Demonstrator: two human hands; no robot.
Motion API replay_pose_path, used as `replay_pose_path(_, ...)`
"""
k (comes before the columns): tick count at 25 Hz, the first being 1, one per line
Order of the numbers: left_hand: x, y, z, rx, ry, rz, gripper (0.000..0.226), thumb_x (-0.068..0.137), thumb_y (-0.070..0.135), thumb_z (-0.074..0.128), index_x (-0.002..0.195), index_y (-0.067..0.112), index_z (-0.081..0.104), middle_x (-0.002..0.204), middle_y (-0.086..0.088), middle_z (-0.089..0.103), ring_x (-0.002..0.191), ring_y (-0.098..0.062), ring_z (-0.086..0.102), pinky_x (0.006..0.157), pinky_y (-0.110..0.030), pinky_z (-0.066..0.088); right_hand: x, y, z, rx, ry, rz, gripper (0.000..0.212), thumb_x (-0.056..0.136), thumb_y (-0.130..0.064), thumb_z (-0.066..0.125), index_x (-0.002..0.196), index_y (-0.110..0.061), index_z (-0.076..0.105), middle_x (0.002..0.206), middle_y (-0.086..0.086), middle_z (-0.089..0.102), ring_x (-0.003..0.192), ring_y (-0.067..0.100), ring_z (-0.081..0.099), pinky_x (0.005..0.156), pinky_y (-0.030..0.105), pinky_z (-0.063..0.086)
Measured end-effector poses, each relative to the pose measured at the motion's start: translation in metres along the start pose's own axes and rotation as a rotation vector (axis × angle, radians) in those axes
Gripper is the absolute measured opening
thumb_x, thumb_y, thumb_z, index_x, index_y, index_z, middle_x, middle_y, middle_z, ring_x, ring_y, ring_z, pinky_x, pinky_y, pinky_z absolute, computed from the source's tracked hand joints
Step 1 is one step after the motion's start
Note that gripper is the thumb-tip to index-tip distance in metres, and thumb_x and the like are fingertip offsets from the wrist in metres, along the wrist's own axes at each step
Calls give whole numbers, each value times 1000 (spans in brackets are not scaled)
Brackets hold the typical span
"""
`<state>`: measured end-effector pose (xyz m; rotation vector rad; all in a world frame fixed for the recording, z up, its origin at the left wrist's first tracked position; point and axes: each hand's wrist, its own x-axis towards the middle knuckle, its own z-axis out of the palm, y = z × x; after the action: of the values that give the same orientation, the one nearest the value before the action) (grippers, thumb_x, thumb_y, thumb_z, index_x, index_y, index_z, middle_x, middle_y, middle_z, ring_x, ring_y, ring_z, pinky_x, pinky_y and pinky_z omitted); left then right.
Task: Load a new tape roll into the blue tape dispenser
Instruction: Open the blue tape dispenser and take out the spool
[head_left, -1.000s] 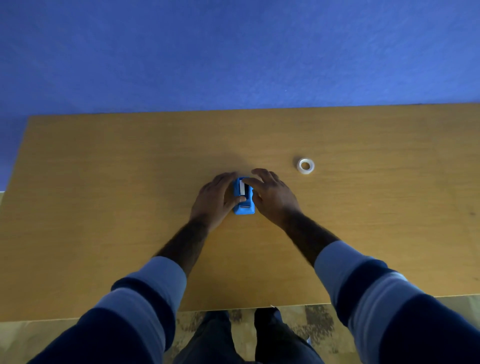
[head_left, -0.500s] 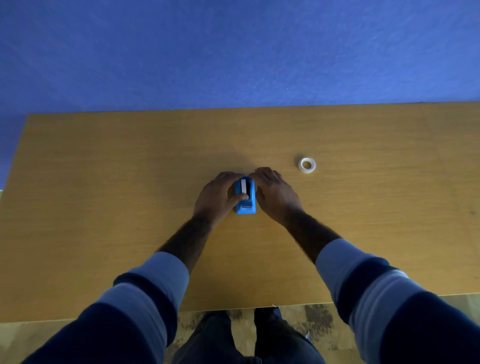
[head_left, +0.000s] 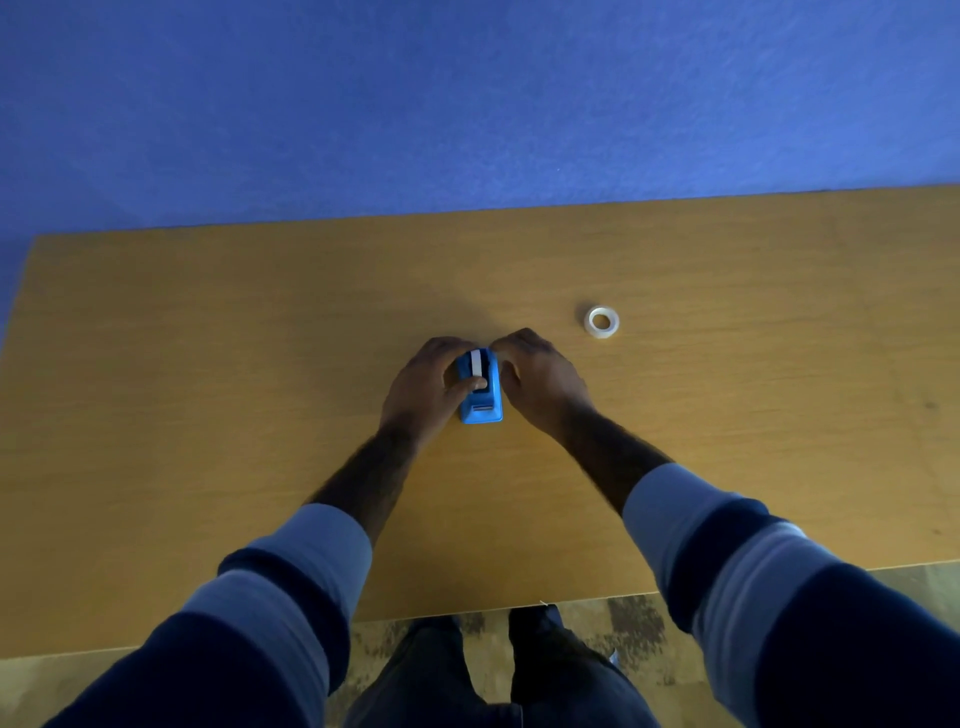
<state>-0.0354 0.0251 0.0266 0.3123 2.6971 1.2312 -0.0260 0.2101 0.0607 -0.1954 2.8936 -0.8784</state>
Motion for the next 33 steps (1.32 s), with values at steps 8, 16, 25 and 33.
replay_pose_path(8, 4, 11, -6, -151, 106, -32, 43, 85, 31, 73, 128, 31, 65, 126, 16, 68, 115, 0, 62, 96, -24, 50, 14, -13, -5, 300, 85, 193, 20, 95, -11, 58, 108, -10, 73, 103, 4, 72, 89, 16, 66, 77, 36, 58)
replay_pose_path(16, 19, 24, -22, -446, 84, -39, 45, 85, 24, 75, 129, 26, 66, 114, 13, 76, 108, -6, 72, 94, -28, 59, 26, -36, -32, 946, -8, 395, 18, 90, -1, 66, 107, 3, 72, 94, 23, 74, 74, 20, 70, 69, 29, 59)
replay_pose_path(25, 32, 35, -44, -369, 12, 1, 50, 85, 24, 78, 133, 28, 66, 110, 28, 73, 105, 4, 70, 83, -10, 53, 38, -43, -45, 1131, -15, 506, 20, 89, -6, 72, 104, 7, 70, 85, 21, 69, 71, 22, 65, 66, 32, 54)
replay_pose_path(33, 66, 26, -52, -193, -44, 34, 51, 85, 25, 76, 134, 28, 63, 119, 15, 70, 109, 2, 67, 90, -13, 52, 51, -34, -49, 1219, 45, 555, 10, 90, 5, 66, 97, 5, 72, 83, 18, 69, 69, 20, 59, 67, 30, 53)
